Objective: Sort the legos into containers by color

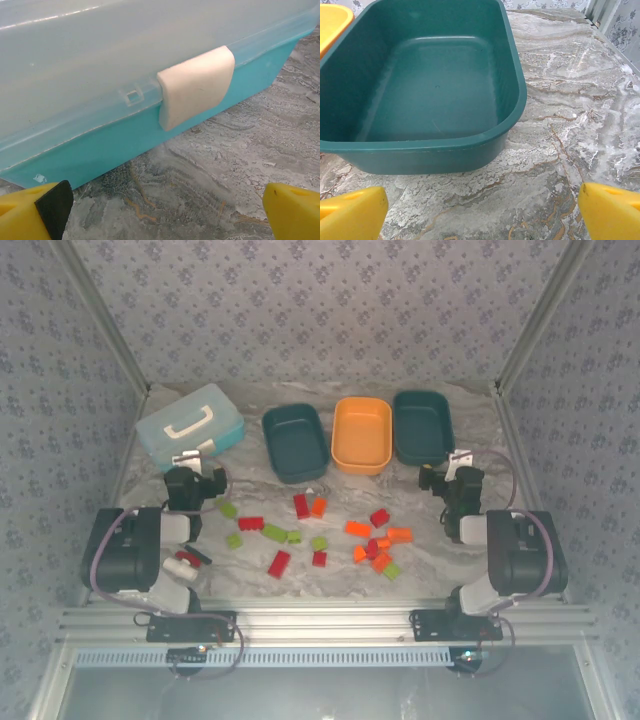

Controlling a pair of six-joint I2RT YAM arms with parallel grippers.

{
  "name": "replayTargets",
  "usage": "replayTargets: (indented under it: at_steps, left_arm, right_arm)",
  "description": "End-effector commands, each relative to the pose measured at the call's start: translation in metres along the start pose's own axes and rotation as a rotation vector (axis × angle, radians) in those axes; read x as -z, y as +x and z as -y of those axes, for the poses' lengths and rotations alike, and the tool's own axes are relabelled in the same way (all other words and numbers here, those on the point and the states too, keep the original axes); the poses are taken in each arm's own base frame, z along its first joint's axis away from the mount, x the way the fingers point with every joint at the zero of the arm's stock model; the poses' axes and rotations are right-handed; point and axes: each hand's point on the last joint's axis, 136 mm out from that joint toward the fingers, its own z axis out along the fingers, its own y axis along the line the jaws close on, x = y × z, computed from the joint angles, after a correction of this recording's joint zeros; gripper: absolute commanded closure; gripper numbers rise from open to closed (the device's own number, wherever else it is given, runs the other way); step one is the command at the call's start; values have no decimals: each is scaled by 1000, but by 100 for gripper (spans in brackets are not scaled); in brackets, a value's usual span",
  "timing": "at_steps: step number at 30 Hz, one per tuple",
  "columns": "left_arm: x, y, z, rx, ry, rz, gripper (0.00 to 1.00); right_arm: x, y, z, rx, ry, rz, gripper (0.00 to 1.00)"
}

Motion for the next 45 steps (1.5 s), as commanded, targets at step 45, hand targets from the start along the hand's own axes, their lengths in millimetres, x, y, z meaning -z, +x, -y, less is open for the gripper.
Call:
replayTargets:
  at_steps: [45]
  left_arm:
    - [186,-162,43,498,128,-203,1]
  right_arm:
    - [219,-176,-38,-469,-119,-123,8]
